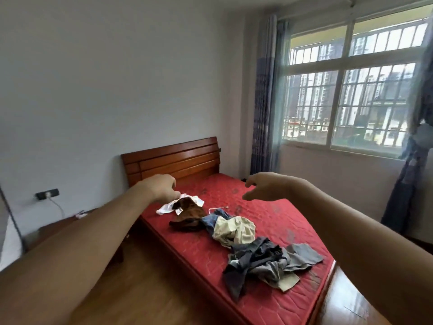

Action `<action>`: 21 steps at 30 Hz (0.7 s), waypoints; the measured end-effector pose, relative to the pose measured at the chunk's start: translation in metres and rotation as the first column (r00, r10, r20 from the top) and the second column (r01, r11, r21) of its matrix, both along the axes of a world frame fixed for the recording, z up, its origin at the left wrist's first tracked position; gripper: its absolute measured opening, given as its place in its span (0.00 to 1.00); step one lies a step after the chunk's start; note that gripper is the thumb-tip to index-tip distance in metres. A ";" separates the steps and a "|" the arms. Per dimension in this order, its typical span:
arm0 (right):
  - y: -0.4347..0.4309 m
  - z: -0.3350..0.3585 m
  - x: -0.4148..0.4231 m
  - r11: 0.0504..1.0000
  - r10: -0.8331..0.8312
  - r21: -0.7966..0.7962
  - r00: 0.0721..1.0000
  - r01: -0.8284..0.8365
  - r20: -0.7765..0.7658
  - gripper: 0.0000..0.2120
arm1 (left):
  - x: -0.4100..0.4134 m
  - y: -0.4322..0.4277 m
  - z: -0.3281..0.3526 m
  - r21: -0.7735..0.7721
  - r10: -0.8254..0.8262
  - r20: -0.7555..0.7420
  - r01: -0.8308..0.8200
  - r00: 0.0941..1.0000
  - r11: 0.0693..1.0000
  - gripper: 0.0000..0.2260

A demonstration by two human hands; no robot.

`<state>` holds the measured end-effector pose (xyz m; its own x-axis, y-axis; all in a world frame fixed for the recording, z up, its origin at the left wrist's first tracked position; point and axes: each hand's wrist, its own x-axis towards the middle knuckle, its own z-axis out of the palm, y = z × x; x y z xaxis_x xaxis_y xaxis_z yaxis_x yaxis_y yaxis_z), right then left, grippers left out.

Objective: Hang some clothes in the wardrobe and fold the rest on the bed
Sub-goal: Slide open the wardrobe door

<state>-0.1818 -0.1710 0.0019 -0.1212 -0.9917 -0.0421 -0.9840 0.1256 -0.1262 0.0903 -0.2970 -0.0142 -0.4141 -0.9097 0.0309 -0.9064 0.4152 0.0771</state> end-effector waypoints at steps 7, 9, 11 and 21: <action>-0.151 -0.024 0.060 0.973 0.232 0.006 0.972 -0.232 0.036 0.25 | 0.075 -0.082 -0.018 0.042 0.203 0.074 -0.207 0.976 0.978 0.19; -0.197 -0.032 0.076 0.956 0.292 0.010 0.955 -0.293 0.059 0.27 | 0.096 -0.105 -0.024 0.051 0.274 0.094 -0.280 0.957 0.959 0.19; -0.243 -0.038 0.092 0.940 0.339 0.012 0.935 -0.341 0.104 0.28 | 0.115 -0.128 -0.028 0.052 0.346 0.096 -0.352 0.933 0.935 0.19; -0.456 -0.031 0.178 0.741 0.662 0.056 0.742 -0.669 0.105 0.28 | 0.184 -0.216 -0.024 0.061 0.685 0.059 -0.688 0.726 0.724 0.20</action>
